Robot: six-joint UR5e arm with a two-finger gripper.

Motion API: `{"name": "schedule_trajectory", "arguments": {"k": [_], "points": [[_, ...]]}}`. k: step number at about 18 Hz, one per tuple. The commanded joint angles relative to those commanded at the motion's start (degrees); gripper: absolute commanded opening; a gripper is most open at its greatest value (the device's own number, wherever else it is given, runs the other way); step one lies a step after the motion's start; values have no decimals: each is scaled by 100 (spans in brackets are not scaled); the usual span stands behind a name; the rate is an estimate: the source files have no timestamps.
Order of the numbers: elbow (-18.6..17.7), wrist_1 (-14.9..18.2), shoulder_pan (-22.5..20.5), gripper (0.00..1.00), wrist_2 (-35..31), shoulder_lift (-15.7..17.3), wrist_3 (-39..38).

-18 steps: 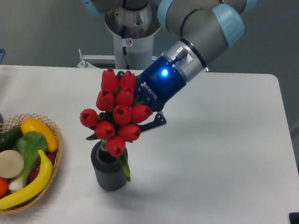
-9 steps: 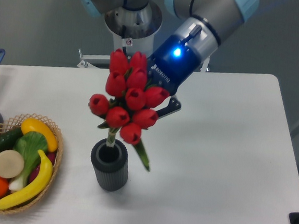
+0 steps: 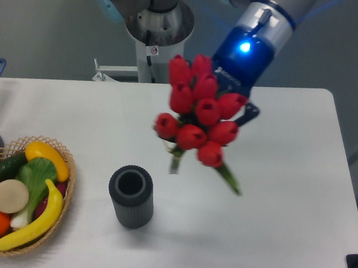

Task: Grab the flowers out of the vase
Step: 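Carry the tulips up and away from the vase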

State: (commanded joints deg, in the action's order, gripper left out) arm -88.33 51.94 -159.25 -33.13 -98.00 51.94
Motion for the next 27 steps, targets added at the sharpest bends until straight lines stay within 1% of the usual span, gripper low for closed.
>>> {"name": "schedule_trajectory", "arguments": {"k": [4,8,10,12,15,18,27], "points": [[0,17,-413,44,-245,0,193],[-184,35,-695,44,-737,9,966],[-228,35,-897,44,-782,-17,1256],[-272,44,-1011,44,-843,-26,1433],[-421,44,-1029,44,-1001,-44,1766],[-562,44,-1038,44,-1107,-53,1925],[-668,44,-1030,44,-1151,-70,1943]]}}
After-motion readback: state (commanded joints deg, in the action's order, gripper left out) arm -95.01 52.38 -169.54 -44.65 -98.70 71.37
